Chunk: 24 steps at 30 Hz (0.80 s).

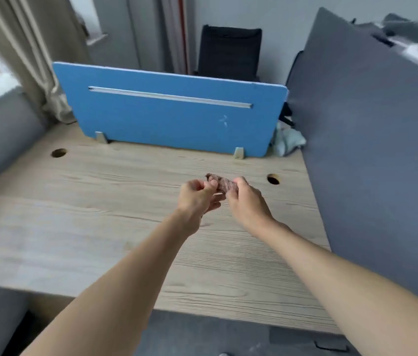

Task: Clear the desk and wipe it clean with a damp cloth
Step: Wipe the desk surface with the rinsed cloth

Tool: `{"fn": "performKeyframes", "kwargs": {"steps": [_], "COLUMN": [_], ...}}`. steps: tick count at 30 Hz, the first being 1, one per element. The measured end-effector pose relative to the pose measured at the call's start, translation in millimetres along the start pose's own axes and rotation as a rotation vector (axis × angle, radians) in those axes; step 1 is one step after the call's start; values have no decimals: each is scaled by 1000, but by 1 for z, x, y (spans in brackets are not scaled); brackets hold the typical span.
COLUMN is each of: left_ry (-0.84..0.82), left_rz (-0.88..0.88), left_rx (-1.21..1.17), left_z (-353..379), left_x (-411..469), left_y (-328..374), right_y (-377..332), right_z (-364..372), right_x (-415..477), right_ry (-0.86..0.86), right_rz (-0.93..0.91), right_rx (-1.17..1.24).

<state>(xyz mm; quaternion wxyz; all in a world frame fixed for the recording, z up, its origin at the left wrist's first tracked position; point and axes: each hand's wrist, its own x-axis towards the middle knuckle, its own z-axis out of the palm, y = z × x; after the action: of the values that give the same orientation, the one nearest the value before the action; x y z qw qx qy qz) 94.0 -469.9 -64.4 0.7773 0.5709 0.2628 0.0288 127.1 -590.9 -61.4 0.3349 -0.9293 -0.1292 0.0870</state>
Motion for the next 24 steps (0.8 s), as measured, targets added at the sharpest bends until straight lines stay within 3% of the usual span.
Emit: {"fn": "performKeyframes", "kwargs": {"steps": [5, 14, 22, 24], "left_ry": [-53, -60, 16, -17], "left_rz": [-29, -120, -244, -235], "left_rx": [142, 181, 101, 123], "left_z": [78, 124, 123, 118], "left_x": [7, 25, 39, 41], "left_y": [-25, -58, -68, -71], "right_y": [67, 128, 140, 144], "right_z": [-35, -59, -74, -80], "right_x": [1, -16, -11, -13], "right_ry": [64, 230, 353, 370], "right_rz": [228, 414, 818, 869], "right_rx": [82, 323, 1044, 1132]}}
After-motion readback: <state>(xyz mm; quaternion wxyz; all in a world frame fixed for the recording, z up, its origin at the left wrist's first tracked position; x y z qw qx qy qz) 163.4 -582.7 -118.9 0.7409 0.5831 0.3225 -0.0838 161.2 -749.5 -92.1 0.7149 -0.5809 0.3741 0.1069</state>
